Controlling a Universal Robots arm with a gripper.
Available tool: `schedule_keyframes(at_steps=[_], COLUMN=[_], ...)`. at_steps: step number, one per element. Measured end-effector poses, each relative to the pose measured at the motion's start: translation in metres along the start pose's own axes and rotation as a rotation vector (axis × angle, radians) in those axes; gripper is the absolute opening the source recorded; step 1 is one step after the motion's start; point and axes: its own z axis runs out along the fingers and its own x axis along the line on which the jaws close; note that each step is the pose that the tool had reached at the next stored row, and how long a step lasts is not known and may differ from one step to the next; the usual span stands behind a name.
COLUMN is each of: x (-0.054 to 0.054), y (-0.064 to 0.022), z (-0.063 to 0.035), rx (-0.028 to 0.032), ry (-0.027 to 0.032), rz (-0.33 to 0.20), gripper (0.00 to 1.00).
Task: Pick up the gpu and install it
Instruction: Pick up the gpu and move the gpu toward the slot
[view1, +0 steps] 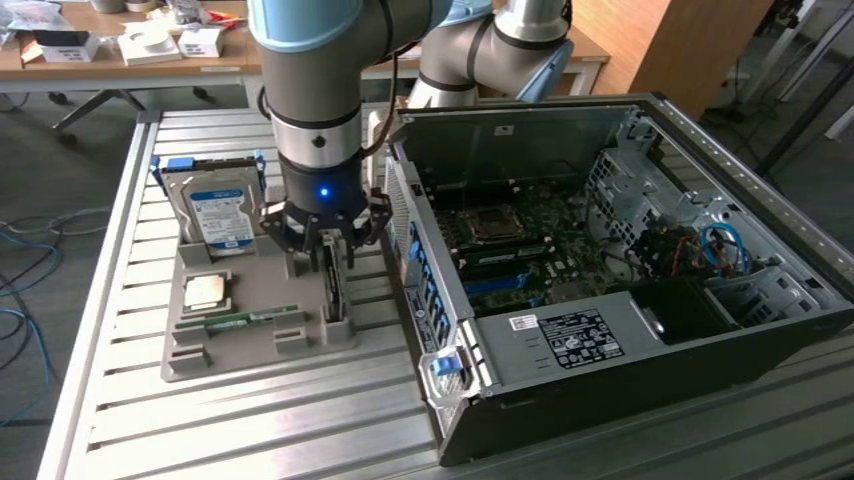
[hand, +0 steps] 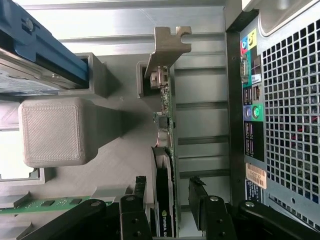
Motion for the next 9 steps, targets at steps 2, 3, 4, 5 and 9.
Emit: schedule_keyframes(at_steps=[2,3,4,5,9], x=[0.0001,0.0001,0.0001,0.0001,0.0002], y=[-0.0001,-0.0002,-0.0002,-0.0002,-0.0002], z=[0.0024,0.0033,0.0035,0.0034,0.0036], rx=[0.0,0.0,0.0001,0.0002,0.0001], ry=[0.0,0.0001,0.0001,0.0002,0.0001], rz=[0.0,0.0,0.0,0.0,0.0], gripper=[0.47,0.47,0.47,0.47,0.47])
